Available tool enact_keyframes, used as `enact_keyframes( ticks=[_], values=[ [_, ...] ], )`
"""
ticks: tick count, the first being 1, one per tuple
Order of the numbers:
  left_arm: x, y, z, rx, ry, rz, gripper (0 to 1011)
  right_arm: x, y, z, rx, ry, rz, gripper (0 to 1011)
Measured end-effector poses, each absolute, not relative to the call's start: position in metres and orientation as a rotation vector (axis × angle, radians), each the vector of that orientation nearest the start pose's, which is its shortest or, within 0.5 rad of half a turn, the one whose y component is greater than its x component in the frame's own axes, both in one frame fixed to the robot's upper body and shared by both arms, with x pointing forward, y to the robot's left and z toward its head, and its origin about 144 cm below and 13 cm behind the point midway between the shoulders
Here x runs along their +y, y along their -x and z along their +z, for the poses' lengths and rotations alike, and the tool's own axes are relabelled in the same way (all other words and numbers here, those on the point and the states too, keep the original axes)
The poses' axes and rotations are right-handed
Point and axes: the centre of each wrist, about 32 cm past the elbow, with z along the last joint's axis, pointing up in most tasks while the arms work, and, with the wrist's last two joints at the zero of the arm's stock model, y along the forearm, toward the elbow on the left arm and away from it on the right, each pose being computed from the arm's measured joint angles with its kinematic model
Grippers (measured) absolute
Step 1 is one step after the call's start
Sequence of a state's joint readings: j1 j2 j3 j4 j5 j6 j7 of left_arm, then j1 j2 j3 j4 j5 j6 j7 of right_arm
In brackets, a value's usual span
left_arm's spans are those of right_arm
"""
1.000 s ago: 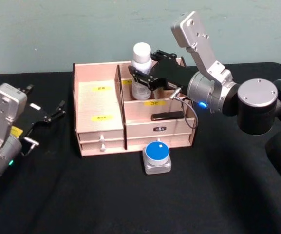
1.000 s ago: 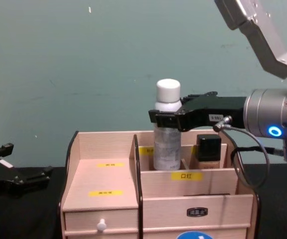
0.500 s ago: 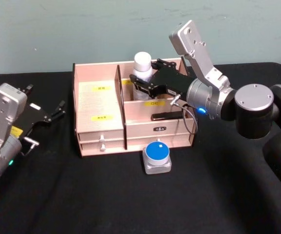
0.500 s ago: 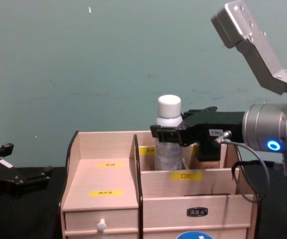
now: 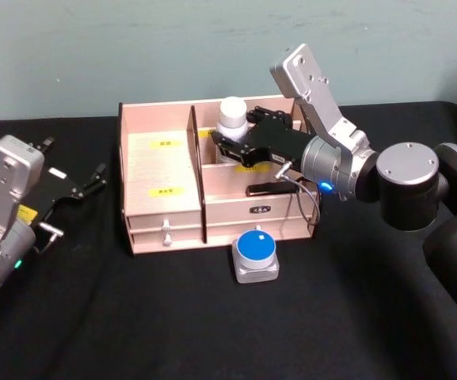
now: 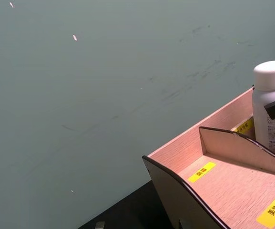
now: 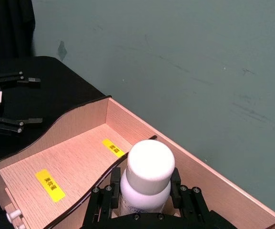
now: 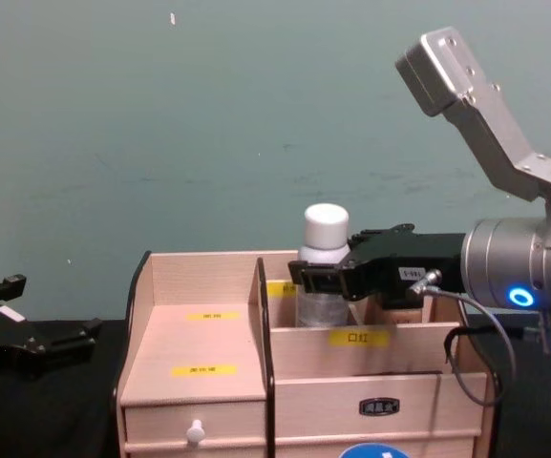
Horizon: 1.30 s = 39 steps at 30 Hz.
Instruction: Pick up the facial cleanser and watermelon frost from the table and place them into the tiered storage box.
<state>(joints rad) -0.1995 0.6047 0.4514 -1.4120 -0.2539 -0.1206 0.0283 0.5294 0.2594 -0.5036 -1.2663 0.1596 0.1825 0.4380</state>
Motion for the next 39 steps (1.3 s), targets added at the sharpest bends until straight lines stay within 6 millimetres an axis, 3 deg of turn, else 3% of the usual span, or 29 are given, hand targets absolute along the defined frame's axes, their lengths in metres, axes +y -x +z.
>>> enact_keyframes(
  ticks=[11,25,36,39],
  values=[
    [0.310,-0.489,1.140,-0.285,-0.304,1.248,1010,-0.184,-0.578,1.216,-0.124,0.295,-0.786,626],
    [0.310,-0.489,1.140,-0.285,-0.304,1.248,1010,-0.185,-0.576,1.218,-0.128,0.286,-0.786,1002],
    [0.310,-0.489,1.140,-0.285,-0.304,1.248,1010,-0.191,-0.558,1.243,-0.167,0.300,-0.772,1003],
    [0.310,-0.489,1.140,-0.285,-0.305,1.248,1010,-0.196,-0.542,1.255,-0.182,0.314,-0.768,1002]
  ],
)
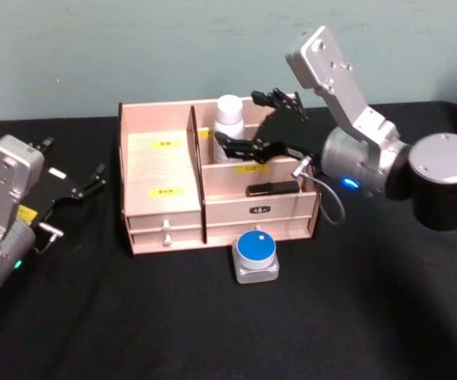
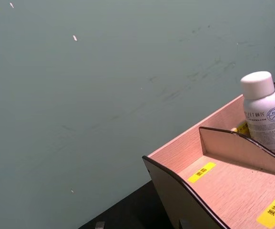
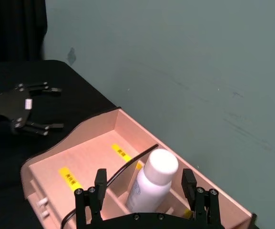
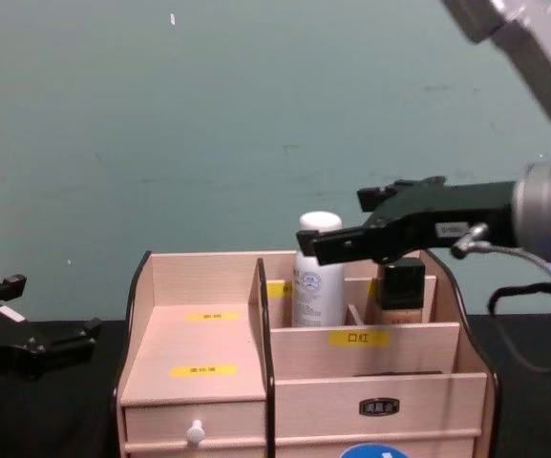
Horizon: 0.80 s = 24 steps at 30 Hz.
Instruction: Pick up the facial cleanser and watermelon frost from the table and place them into the tiered storage box.
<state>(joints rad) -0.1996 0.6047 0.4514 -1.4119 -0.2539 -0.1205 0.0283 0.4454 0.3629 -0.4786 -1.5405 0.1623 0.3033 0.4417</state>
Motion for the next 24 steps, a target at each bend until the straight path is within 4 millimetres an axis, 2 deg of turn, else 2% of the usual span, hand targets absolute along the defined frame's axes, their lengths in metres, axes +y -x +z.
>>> enact_keyframes(
  ticks=[6,11,15,24],
  values=[
    [0.310,-0.489,1.140,-0.285,-0.305,1.248,1010,-0.206,-0.514,1.266,-0.181,0.338,-0.756,1002],
    [0.310,-0.489,1.140,-0.285,-0.304,1.248,1010,-0.216,-0.478,1.268,-0.157,0.365,-0.741,1003],
    [0.310,-0.489,1.140,-0.285,-0.304,1.248,1010,-0.226,-0.452,1.263,-0.129,0.378,-0.720,1002],
    [0.310,-0.489,1.140,-0.285,-0.305,1.248,1010,-0.238,-0.423,1.244,-0.071,0.406,-0.708,1002]
  ],
)
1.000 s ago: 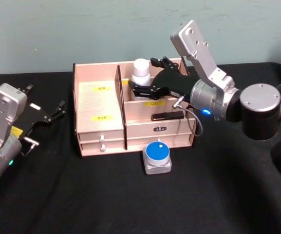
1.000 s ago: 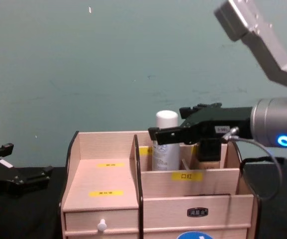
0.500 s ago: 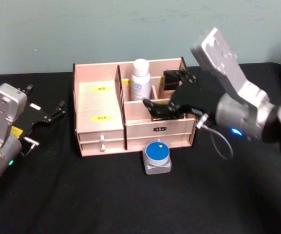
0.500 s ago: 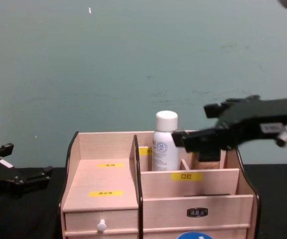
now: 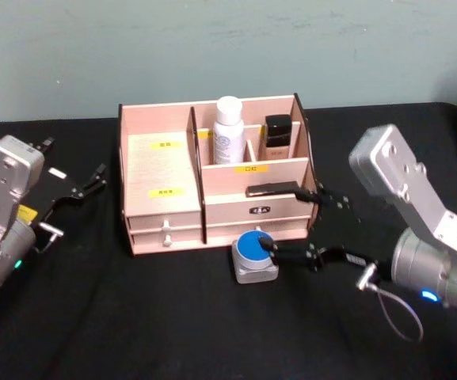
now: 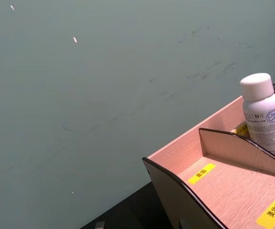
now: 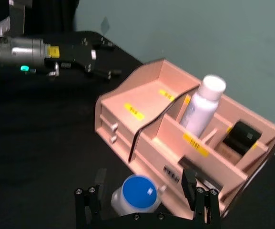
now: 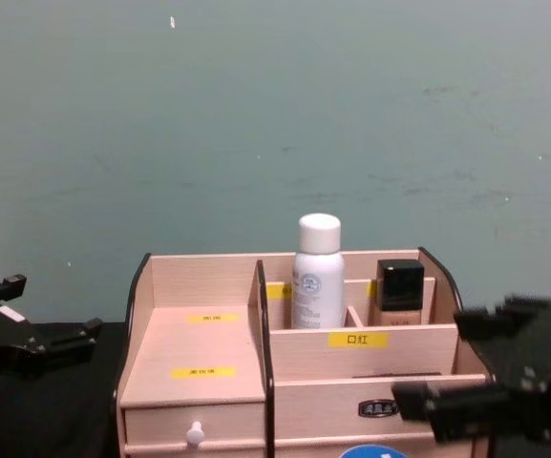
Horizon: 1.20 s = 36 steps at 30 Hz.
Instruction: Pick up the facial cleanser and watermelon frost from the table and place them into the tiered storage box.
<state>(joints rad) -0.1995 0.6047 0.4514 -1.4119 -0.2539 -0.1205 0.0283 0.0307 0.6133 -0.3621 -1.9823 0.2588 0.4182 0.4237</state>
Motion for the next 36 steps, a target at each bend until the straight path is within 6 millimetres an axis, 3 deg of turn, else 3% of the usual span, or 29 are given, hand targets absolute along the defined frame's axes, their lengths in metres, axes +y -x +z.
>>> enact_keyframes(
  ticks=[6,17,36],
  values=[
    [0.310,-0.489,1.140,-0.285,-0.304,1.248,1010,-0.244,-0.419,1.225,-0.022,0.433,-0.713,1003],
    [0.310,-0.489,1.140,-0.285,-0.304,1.248,1009,-0.241,-0.427,1.193,0.013,0.475,-0.708,1003],
    [0.310,-0.489,1.140,-0.285,-0.305,1.248,1010,-0.232,-0.441,1.176,-0.002,0.469,-0.722,1002]
  ],
)
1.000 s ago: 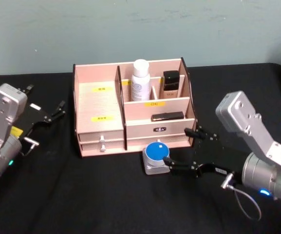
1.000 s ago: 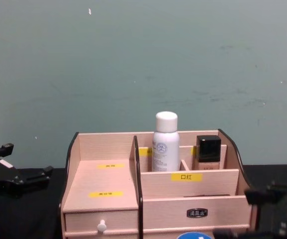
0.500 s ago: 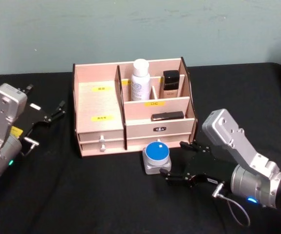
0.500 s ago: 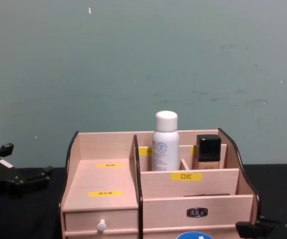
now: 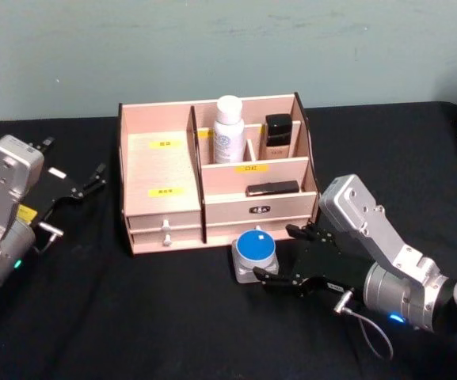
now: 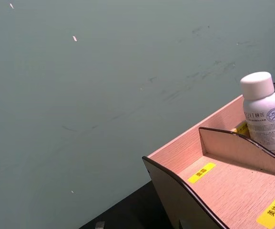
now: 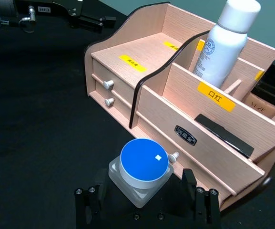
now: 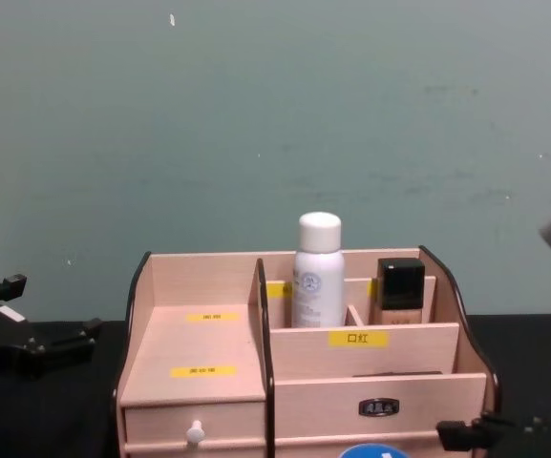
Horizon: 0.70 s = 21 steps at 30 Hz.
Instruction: Pick up the facial cleanser and watermelon frost from the table and place them into the tiered storage box.
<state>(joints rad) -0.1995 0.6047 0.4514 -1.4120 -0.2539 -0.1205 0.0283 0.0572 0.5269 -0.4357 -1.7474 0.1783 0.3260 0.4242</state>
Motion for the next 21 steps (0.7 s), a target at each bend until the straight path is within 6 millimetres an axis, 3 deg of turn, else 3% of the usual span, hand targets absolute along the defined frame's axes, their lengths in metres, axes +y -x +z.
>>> enact_keyframes(
  ticks=[21],
  values=[
    [0.310,-0.489,1.140,-0.285,-0.304,1.248,1010,-0.220,-0.458,1.165,0.025,0.447,-0.716,1002]
  ],
)
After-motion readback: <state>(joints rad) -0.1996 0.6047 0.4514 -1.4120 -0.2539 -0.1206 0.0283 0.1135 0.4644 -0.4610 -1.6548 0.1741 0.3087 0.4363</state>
